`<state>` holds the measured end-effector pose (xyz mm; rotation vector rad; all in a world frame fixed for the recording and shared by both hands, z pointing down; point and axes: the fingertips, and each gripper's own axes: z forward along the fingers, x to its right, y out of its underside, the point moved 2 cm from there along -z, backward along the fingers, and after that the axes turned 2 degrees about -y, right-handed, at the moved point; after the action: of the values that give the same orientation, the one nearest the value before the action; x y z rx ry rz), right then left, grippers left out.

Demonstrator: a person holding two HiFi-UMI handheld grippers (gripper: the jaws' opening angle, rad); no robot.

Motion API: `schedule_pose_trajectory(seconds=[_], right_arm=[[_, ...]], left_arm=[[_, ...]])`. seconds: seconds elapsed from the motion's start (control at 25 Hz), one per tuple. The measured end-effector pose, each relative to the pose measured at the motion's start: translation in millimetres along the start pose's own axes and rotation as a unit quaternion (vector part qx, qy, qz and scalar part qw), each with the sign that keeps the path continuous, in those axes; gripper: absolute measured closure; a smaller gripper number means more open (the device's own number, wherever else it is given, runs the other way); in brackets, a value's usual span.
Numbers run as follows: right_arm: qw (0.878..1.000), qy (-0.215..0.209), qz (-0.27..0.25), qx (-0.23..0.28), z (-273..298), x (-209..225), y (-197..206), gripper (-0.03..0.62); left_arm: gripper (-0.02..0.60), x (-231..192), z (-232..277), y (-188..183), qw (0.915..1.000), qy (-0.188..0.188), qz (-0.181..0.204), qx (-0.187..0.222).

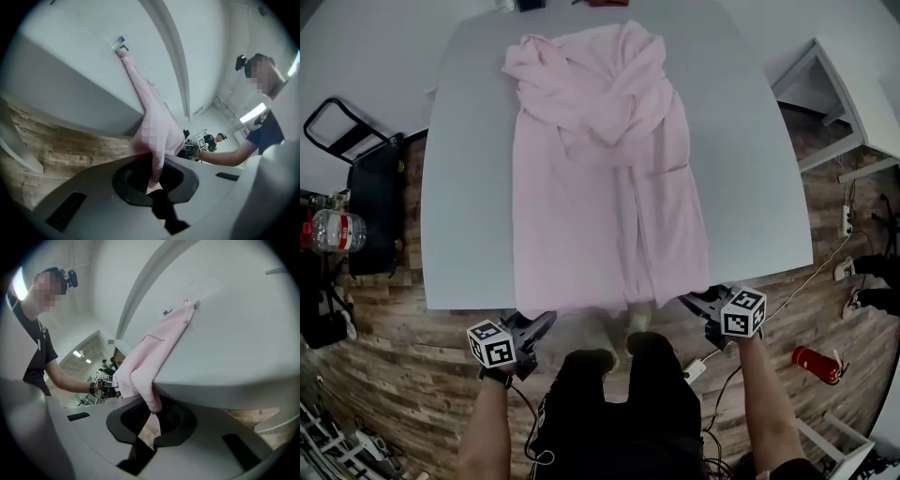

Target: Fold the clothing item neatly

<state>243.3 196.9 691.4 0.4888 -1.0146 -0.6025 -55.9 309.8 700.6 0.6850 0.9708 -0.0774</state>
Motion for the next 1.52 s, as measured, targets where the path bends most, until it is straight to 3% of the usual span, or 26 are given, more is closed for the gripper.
schedule_pose_trajectory(seconds=[0.2,0.4,0.64,0.88,1.04,1.16,1.28,1.4,1.52], right_arm=[[0.996,-0.061,0.056,-0.026,-11.4,-26.0,9.8,0.560],[0.990,-0.108,0.093,-0.020,-28.8,-67.5,-9.2,0.560],[0.981,-0.141,0.127,0.039,-43.6,-102.8,-69.6,0.560],[0.965,-0.126,0.200,0.109,-44.8,-110.0,-124.7,0.560],[0.957,-0.111,0.226,0.145,-45.8,-103.2,-164.7,0.560],[0.949,-0.073,0.272,0.143,-38.9,-74.2,-184.3,0.560],[0.926,-0.031,0.345,0.147,-20.5,-36.2,-206.2,0.560],[0.911,-0.018,0.388,0.140,6.1,-3.9,-233.9,0.560],[0.894,-0.026,0.424,0.143,29.8,25.1,-260.4,0.560]], left_arm=[[0.572,28.6,-3.9,3.9,0.9980,0.054,-0.009,-0.032],[0.573,72.8,-14.6,-13.7,0.9924,0.117,-0.027,-0.028],[0.572,119.0,-30.9,-63.1,0.9798,0.196,-0.033,0.019],[0.572,144.0,-38.3,-117.5,0.9613,0.249,-0.055,0.103],[0.572,142.2,-36.8,-163.7,0.9533,0.252,-0.063,0.153],[0.572,132.9,-27.5,-201.8,0.9518,0.240,-0.074,0.176],[0.572,107.1,-9.2,-240.2,0.9553,0.205,-0.099,0.189],[0.572,67.7,16.2,-274.3,0.9571,0.156,-0.146,0.196],[0.572,28.4,38.2,-301.0,0.9431,0.124,-0.223,0.214]])
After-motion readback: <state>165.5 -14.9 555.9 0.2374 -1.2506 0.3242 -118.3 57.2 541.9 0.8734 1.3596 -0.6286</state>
